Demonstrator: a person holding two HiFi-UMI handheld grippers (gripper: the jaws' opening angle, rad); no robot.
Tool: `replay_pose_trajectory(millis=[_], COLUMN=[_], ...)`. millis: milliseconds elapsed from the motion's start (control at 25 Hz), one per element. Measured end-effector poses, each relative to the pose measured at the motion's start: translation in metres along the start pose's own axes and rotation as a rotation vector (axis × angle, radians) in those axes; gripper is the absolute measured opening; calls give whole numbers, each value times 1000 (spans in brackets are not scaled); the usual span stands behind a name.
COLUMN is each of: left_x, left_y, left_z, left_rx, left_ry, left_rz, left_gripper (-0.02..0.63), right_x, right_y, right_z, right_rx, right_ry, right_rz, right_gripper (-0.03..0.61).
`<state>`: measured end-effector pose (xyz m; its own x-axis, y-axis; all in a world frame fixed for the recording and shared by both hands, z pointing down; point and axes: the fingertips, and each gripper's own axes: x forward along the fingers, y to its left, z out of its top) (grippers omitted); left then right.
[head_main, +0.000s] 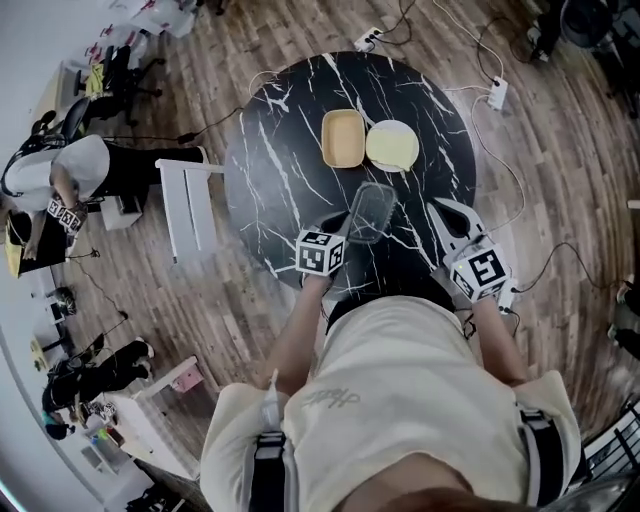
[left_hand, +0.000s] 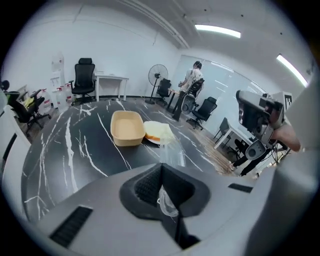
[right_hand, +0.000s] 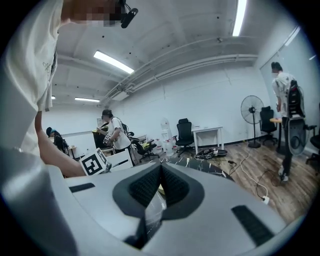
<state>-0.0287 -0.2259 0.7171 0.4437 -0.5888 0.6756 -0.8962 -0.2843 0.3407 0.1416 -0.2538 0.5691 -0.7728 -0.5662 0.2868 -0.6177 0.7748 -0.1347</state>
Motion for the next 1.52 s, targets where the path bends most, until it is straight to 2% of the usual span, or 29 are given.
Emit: replay_pose_trajectory(millis=[240,480,640,840,1200,1520], left_x=[-50,-104,-135,-174,-225,-257], left_y=[6,13,13,13,14,12], left_z=[31,70,88,114,157,189], left_rx=[-11,19,39,49,94,144], left_ry=[-151,-317,-398,-499,-630,-703], left_rz=[44,108,133,152,177,202], left_gripper=[18,18,18,18,18,18], right_x=[1,5,8,17,37,36], right_y=[23,40,50,56,72,70], right_z=[16,31,34,57,109,152], right_rx=[-44,-91,-117,-144,-209,-296], right_ry=[-36,-59,-64,-92,-196,-253], right_rz=[29,66,84,101,173,150], right_gripper=[8,8,8,8,8,8])
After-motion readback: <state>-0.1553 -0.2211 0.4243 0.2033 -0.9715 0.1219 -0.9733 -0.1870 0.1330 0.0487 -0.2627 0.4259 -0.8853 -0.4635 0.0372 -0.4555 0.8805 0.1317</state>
